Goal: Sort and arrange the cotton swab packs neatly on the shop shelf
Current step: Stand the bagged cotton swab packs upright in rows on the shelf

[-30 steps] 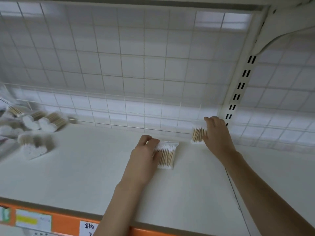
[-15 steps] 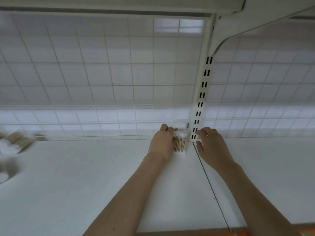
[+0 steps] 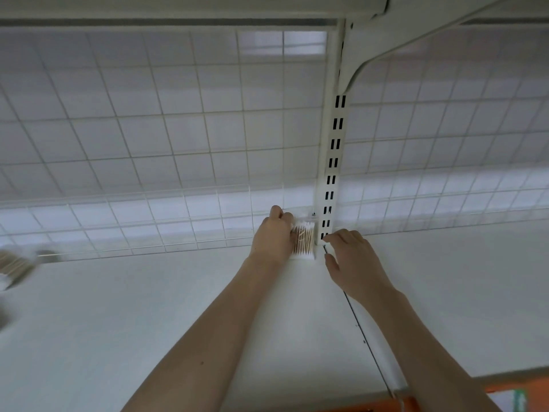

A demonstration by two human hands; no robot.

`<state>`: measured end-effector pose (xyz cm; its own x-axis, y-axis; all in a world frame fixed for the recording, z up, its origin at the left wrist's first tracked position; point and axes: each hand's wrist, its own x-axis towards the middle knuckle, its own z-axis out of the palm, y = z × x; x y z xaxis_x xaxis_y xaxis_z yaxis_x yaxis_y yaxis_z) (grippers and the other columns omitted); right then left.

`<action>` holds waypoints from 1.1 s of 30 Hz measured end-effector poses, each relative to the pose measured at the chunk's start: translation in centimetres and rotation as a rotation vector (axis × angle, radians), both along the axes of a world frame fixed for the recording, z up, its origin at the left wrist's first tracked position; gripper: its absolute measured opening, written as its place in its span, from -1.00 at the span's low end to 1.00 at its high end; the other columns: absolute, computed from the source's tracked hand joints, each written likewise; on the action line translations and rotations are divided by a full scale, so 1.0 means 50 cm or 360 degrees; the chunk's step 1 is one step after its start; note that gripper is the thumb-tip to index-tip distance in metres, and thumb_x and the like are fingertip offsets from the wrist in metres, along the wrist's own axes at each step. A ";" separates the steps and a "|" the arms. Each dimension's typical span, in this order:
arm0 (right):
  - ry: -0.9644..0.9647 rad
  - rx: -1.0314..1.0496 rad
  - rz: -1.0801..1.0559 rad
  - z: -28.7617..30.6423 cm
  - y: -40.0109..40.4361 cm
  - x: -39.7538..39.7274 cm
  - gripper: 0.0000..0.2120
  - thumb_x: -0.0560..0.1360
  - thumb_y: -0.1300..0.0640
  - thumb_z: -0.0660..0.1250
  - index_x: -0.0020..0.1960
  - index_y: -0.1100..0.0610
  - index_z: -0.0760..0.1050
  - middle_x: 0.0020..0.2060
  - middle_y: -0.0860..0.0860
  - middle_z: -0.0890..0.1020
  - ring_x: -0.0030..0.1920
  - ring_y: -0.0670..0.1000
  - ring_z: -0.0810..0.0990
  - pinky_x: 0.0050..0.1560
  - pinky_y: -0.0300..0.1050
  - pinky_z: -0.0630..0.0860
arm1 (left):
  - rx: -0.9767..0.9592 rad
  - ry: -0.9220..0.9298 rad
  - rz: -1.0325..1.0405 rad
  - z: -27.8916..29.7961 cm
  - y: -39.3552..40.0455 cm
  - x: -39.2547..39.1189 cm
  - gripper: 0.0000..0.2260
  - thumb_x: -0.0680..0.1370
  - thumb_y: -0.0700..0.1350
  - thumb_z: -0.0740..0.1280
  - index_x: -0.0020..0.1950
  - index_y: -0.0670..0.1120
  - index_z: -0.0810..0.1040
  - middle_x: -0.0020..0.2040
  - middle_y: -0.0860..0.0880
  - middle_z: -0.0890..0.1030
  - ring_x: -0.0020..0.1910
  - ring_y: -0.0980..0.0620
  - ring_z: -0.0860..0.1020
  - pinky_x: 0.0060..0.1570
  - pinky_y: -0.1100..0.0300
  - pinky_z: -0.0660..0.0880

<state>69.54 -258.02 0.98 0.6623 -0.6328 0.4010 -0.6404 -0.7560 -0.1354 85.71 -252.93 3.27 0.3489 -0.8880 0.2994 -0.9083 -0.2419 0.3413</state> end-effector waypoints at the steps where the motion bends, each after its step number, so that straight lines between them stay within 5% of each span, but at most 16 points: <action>1: -0.0003 0.0008 0.0000 -0.002 0.002 0.003 -0.66 0.53 0.12 0.17 0.30 0.09 0.39 0.16 -0.02 0.46 0.19 0.01 0.39 0.21 -0.17 0.30 | -0.0002 0.0008 0.0018 -0.001 0.004 -0.001 -0.71 0.54 -0.25 0.21 0.27 -0.20 0.39 0.23 -0.13 0.32 0.02 -0.14 0.49 0.02 0.03 0.47; 11: 0.0029 0.0162 0.0025 -0.020 0.008 0.030 -0.60 0.54 0.12 0.16 0.37 0.09 0.30 0.21 -0.01 0.43 0.25 0.03 0.35 0.25 -0.16 0.28 | 0.0048 0.0066 0.0076 -0.018 0.029 0.001 -0.49 0.49 -0.29 0.29 0.40 -0.13 0.22 0.39 -0.10 0.20 0.21 -0.12 0.41 0.06 0.07 0.47; 16: 0.0067 0.0286 0.0007 -0.016 -0.014 0.048 -0.57 0.54 0.15 0.14 0.40 0.11 0.27 0.24 0.03 0.45 0.26 0.06 0.35 0.27 -0.11 0.30 | 0.0066 0.0013 0.0118 -0.027 0.027 0.004 -0.39 0.49 -0.31 0.28 0.47 -0.10 0.11 0.50 -0.05 0.03 0.40 -0.07 0.21 0.21 0.09 0.40; 26: 0.0036 0.0445 0.0095 -0.018 -0.042 0.078 -0.61 0.45 0.12 0.29 0.20 0.17 0.24 0.03 0.07 0.54 0.06 0.11 0.49 0.00 -0.08 0.42 | 0.0098 -0.0287 0.0129 -0.026 0.029 0.017 -0.58 0.58 -0.13 0.20 0.43 -0.10 0.21 0.46 -0.01 0.20 0.38 -0.02 0.24 0.21 0.09 0.34; 33: -0.0046 0.0438 0.0153 -0.021 -0.041 0.076 -0.60 0.47 0.13 0.30 0.22 0.17 0.22 0.07 0.09 0.57 0.09 0.12 0.51 0.10 0.00 0.45 | 0.0057 -0.0413 0.0143 -0.030 0.020 0.025 -0.59 0.55 -0.09 0.22 0.39 -0.07 0.27 0.38 0.00 0.31 0.33 -0.02 0.28 0.22 0.13 0.23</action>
<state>73.33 -260.07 -0.08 0.7151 -0.6556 0.2426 -0.5606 -0.7452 -0.3612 86.94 -251.90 1.79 0.3424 -0.8687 0.3578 -0.9387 -0.3329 0.0899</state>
